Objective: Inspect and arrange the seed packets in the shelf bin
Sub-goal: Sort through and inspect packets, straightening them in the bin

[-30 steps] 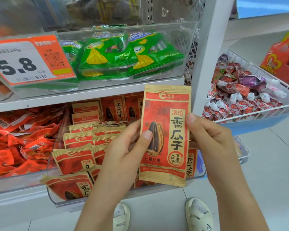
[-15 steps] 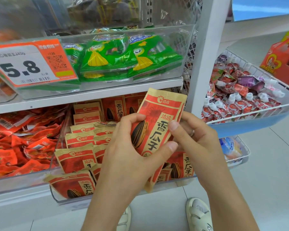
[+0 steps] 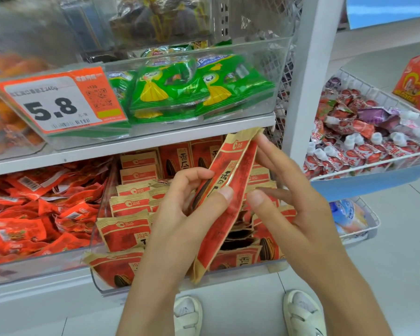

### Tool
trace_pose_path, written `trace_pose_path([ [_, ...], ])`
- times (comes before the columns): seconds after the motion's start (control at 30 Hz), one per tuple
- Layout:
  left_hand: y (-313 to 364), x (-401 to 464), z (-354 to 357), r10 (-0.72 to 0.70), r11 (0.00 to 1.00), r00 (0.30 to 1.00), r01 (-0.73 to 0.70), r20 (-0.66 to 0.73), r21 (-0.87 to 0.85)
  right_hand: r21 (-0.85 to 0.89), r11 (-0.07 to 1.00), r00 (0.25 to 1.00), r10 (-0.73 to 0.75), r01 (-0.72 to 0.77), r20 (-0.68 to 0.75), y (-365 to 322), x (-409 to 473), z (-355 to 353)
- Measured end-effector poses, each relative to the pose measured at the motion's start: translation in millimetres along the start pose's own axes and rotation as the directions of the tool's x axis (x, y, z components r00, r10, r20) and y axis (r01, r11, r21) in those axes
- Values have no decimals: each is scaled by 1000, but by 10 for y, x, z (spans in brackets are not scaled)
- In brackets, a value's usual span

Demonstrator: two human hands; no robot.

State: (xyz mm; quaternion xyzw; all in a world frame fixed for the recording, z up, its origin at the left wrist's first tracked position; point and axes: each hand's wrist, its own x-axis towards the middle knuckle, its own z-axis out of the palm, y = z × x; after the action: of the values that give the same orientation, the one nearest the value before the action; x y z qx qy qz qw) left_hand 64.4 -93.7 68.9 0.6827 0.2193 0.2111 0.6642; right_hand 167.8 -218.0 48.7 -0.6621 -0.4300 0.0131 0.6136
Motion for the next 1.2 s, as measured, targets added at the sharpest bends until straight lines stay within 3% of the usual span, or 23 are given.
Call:
trace_pose_path([
  [0.23, -22, 108, -61, -57, 997, 998, 58, 19, -53, -70, 997, 998, -21, 17, -59, 17, 11, 3],
  [0.33, 42, 252, -27, -109, 994, 994, 110, 29, -13, -94, 996, 999, -3, -2, -54, 41, 4, 3],
  [0.43, 79, 282, -25, -158, 986, 978, 150, 137, 66, -102, 995, 996, -4, -5, -86, 40, 6, 3],
  [0.47, 55, 289, -11, -157, 987, 982, 152, 108, 59, -119, 993, 994, -16, 3, -108, 38, 12, 1],
  [0.6, 47, -9, -24, -43, 999, 999, 44, -10, 32, -199, 980, 983, -47, 11, -176, 35, 30, -4],
  [0.73, 53, -13, 6, 97, 970, 993, -81, -61, 228, -271, 963, 991, -38, 0, -132, 56, 11, 54],
  [0.83, 9, 5, -1, 129, 934, 989, -97, -72, 345, -271, 961, 995, 35, -60, -96, 97, 1, 105],
  [0.97, 0, 7, -35, 111, 940, 994, -100, -16, 326, -147, 985, 987, 66, -88, -146, 115, 28, 71],
  [1.1, 12, -2, -54, 58, 973, 988, -88, 142, 214, 195, 979, 943, 122, -63, -310, 102, 70, -26],
  [1.2, 8, -15, -45, 16, 981, 973, -60, 231, 183, 377, 922, 939, 207, -92, -276, 105, 101, -113],
])
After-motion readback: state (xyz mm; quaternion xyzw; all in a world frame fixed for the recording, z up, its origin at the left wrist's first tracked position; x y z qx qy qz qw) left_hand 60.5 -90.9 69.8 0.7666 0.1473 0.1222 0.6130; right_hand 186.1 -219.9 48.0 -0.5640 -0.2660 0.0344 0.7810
